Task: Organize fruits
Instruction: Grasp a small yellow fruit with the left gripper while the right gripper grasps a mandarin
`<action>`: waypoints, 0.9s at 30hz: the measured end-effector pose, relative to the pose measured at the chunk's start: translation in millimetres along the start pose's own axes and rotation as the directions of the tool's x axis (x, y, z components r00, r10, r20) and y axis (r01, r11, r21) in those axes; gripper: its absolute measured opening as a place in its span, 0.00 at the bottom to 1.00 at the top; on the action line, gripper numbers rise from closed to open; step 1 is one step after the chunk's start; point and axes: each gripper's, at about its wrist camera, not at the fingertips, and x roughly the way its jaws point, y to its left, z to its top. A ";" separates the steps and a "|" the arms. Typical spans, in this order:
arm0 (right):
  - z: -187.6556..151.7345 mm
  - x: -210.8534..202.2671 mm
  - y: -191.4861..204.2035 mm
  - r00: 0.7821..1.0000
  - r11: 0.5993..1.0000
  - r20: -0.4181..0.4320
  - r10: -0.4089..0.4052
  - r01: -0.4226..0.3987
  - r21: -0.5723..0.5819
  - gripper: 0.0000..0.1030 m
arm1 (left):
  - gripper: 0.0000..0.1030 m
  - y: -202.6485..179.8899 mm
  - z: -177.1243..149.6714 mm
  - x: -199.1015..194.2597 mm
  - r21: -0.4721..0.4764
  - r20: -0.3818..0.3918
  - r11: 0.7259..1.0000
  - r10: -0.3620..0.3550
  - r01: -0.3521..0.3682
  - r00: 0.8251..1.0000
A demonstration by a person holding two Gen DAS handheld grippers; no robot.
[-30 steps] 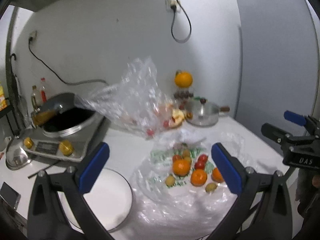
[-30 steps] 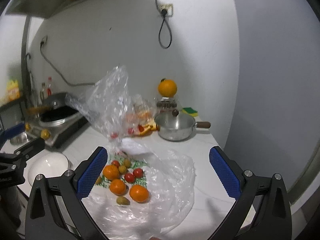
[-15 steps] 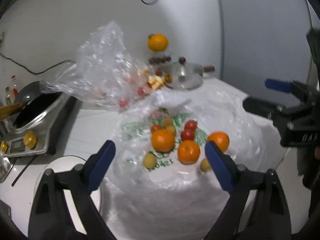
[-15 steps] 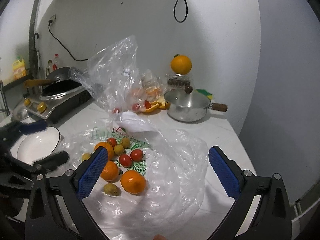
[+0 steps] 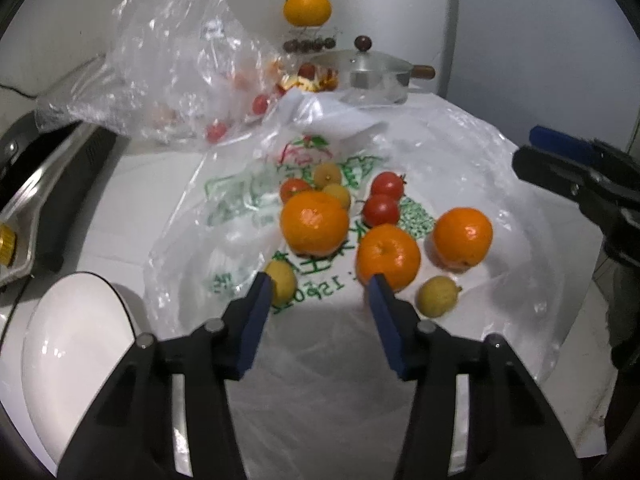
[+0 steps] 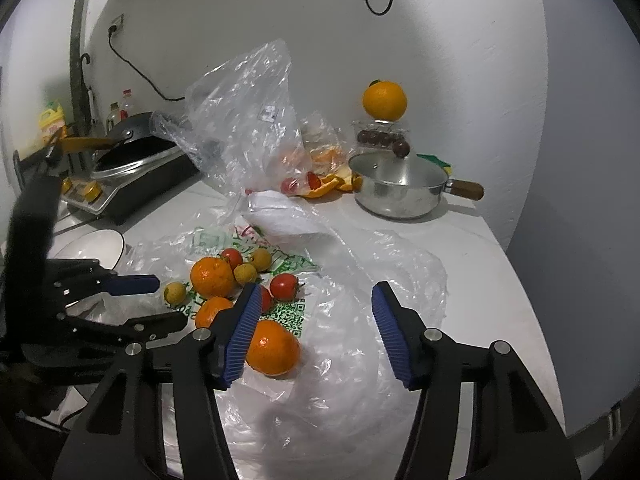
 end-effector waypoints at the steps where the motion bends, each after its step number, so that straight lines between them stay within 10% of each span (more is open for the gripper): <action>1: -0.4 1.6 -0.4 1.000 1.000 -0.004 0.006 -0.006 0.000 0.54 | 0.49 2.3 -0.2 0.2 -0.013 -0.004 1.000 -0.008 0.008 1.000; 27: -17.1 35.1 10.9 0.976 0.987 -0.143 0.162 -0.162 0.016 0.41 | 0.23 9.5 4.6 16.6 0.054 -0.038 0.998 0.030 -0.028 0.999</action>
